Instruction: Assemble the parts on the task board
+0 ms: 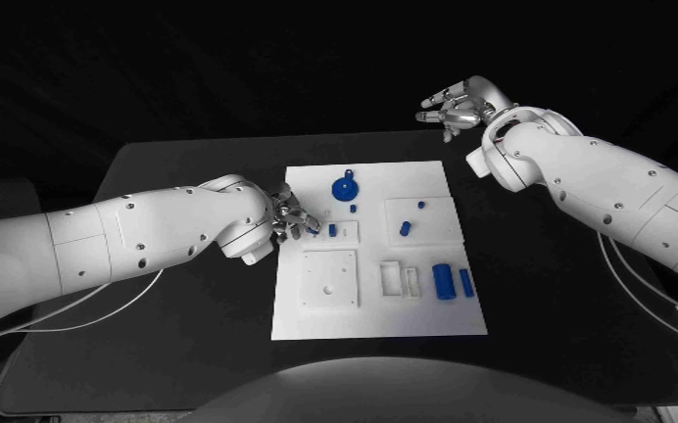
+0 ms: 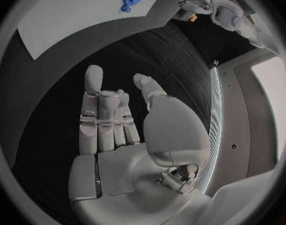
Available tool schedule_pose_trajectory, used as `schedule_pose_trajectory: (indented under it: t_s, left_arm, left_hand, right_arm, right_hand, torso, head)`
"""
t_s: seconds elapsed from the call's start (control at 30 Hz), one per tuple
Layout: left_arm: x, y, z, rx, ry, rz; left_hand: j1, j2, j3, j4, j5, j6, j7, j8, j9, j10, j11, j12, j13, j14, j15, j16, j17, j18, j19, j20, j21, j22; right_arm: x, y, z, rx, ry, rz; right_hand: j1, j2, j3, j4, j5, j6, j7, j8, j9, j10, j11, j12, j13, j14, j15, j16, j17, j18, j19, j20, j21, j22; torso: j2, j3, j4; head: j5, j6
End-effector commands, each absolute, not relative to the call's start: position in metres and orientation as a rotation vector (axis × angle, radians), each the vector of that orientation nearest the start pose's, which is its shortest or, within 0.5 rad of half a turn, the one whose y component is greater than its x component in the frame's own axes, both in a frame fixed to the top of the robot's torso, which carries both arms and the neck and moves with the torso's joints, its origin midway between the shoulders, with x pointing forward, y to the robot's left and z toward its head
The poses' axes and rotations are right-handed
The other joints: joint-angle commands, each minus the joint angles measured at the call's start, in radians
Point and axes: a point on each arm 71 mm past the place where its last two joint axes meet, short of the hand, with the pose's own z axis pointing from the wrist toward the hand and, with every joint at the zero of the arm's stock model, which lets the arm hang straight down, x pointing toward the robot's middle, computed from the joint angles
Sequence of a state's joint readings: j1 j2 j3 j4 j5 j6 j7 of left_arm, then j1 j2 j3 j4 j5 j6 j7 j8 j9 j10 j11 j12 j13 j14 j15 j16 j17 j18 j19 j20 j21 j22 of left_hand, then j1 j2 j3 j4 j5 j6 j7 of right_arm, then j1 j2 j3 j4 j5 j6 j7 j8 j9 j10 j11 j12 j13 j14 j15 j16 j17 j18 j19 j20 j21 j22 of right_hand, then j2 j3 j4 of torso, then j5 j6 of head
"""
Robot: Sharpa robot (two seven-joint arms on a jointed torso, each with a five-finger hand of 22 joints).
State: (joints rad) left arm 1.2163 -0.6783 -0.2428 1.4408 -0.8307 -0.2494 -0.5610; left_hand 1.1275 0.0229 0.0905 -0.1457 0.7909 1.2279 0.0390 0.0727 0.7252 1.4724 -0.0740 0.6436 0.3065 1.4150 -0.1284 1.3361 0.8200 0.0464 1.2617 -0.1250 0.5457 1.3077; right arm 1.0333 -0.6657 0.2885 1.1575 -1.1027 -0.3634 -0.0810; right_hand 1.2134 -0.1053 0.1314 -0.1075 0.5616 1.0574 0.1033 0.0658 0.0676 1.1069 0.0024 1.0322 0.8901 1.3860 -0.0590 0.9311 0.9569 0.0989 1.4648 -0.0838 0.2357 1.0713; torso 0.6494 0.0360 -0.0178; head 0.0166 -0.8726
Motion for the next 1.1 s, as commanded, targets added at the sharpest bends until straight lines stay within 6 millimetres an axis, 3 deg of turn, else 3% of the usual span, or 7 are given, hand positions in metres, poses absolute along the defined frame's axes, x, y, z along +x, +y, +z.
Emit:
schedule_pose_trajectory:
  t_s: [0.03, 1.1]
  left_arm:
    - [0.4623, 0.1743, -0.2855, -0.514, 2.300, -0.402]
    - [0.4618, 0.1752, -0.2917, -0.453, 2.322, -0.353]
  left_hand:
    - [0.000, 0.010, 0.046, -0.052, 0.003, 0.090, -0.077, 0.003, 0.287, 0.043, -0.012, 0.005, -0.001, 0.001, -0.001, -0.006, 0.001, 0.016, 0.002, 0.008, 0.005, 0.018]
    - [-0.005, 0.015, 0.046, -0.060, 0.001, 0.092, -0.078, 0.004, 0.289, 0.043, -0.012, 0.005, -0.001, 0.002, -0.001, -0.006, 0.006, 0.017, 0.001, 0.009, 0.006, 0.018]
  right_arm:
    - [0.5553, -0.2432, -0.1925, 0.515, 1.567, 0.743]
    - [0.5551, -0.2441, -0.1923, 0.516, 1.567, 0.742]
  right_hand:
    - [-0.010, 0.001, 0.005, 0.000, 0.006, -0.002, 0.001, -0.003, -0.001, -0.003, -0.001, -0.006, -0.001, -0.001, -0.006, -0.004, -0.001, 0.007, 0.034, -0.001, 0.002, -0.001]
    - [-0.012, 0.001, 0.007, 0.000, 0.008, -0.002, 0.001, -0.003, -0.001, -0.003, -0.002, -0.006, 0.000, 0.000, -0.006, -0.003, 0.000, 0.007, 0.034, -0.002, 0.003, -0.002]
  torso:
    - [0.000, 0.0005, -0.0001]
    - [0.000, 0.0002, -0.0001]
  head:
    - [0.000, 0.000]
    - [-0.001, 0.000]
